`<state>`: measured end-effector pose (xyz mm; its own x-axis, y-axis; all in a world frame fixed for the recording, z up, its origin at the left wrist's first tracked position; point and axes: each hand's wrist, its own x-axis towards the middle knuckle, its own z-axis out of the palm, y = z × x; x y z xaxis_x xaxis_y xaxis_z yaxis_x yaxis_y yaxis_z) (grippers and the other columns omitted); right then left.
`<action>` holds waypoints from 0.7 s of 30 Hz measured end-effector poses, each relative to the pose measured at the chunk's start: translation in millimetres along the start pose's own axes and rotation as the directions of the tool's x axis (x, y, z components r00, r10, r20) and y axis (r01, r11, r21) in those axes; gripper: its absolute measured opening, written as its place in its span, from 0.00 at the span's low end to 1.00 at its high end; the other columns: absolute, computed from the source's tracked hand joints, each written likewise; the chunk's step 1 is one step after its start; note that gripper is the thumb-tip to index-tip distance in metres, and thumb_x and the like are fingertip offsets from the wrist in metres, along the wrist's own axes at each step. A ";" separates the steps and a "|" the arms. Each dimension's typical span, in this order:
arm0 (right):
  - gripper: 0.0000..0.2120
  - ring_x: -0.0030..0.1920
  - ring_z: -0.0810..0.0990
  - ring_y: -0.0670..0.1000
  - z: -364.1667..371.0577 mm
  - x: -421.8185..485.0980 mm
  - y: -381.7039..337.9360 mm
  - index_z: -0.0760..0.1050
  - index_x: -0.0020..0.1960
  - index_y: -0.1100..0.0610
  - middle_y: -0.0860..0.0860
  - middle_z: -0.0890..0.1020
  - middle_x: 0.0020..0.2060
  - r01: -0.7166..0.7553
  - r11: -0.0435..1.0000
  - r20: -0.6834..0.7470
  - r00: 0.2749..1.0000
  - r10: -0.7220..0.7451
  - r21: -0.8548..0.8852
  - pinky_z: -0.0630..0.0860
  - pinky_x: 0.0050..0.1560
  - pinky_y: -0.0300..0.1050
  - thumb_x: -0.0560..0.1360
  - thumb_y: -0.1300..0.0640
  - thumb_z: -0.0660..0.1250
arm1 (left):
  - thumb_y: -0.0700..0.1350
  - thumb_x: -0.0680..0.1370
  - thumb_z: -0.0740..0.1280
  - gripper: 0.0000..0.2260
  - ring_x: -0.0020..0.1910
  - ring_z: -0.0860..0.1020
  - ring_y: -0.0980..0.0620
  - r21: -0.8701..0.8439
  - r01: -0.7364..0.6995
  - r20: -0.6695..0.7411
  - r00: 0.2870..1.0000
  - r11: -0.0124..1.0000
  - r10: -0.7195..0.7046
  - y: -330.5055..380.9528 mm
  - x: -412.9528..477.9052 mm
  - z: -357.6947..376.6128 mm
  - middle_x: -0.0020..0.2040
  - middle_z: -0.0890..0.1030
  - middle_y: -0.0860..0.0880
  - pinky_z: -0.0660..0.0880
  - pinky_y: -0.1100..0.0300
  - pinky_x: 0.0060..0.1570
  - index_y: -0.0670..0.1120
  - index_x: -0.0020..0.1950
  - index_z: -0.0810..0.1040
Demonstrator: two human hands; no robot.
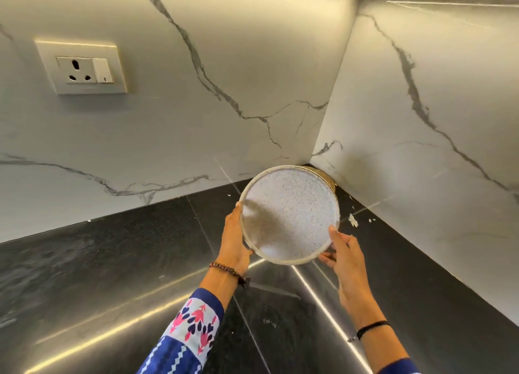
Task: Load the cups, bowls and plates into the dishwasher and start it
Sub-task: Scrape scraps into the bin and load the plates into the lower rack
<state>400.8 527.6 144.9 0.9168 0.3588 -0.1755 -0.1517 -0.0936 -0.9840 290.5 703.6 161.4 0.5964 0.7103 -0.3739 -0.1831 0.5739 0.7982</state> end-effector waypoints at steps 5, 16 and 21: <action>0.26 0.56 0.82 0.57 -44.2 -34.4 6.7 0.74 0.61 0.59 0.58 0.83 0.55 -0.052 0.991 -0.051 0.997 0.058 0.124 0.81 0.52 0.49 0.80 0.37 0.59 | 0.68 0.74 0.62 0.25 0.53 0.77 0.45 0.037 0.141 -0.007 0.990 0.989 -0.140 -22.6 -41.3 13.7 0.58 0.80 0.48 0.78 0.44 0.47 0.52 0.61 0.79; 0.13 0.56 0.81 0.57 -112.8 -111.7 45.4 0.78 0.58 0.58 0.57 0.83 0.55 -0.224 0.934 -0.240 0.925 0.294 0.278 0.79 0.59 0.56 0.83 0.51 0.62 | 0.66 0.74 0.66 0.23 0.51 0.74 0.46 0.182 0.292 0.064 0.949 0.939 -0.307 -72.7 -110.5 13.1 0.59 0.76 0.47 0.77 0.41 0.39 0.52 0.61 0.77; 0.11 0.55 0.82 0.59 -129.0 -171.0 60.4 0.79 0.59 0.57 0.58 0.83 0.54 -0.190 0.913 -0.370 0.869 0.327 0.361 0.81 0.54 0.55 0.82 0.52 0.64 | 0.68 0.73 0.65 0.25 0.63 0.73 0.43 0.301 0.292 0.201 0.911 0.908 -0.359 -83.2 -135.4 6.1 0.63 0.77 0.48 0.77 0.44 0.38 0.54 0.63 0.78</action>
<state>282.5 340.8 119.5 0.8841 -0.0627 -0.4630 -0.4461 0.1814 -0.8764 229.7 557.1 148.5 0.7662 0.3593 -0.5327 0.2427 0.6058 0.7577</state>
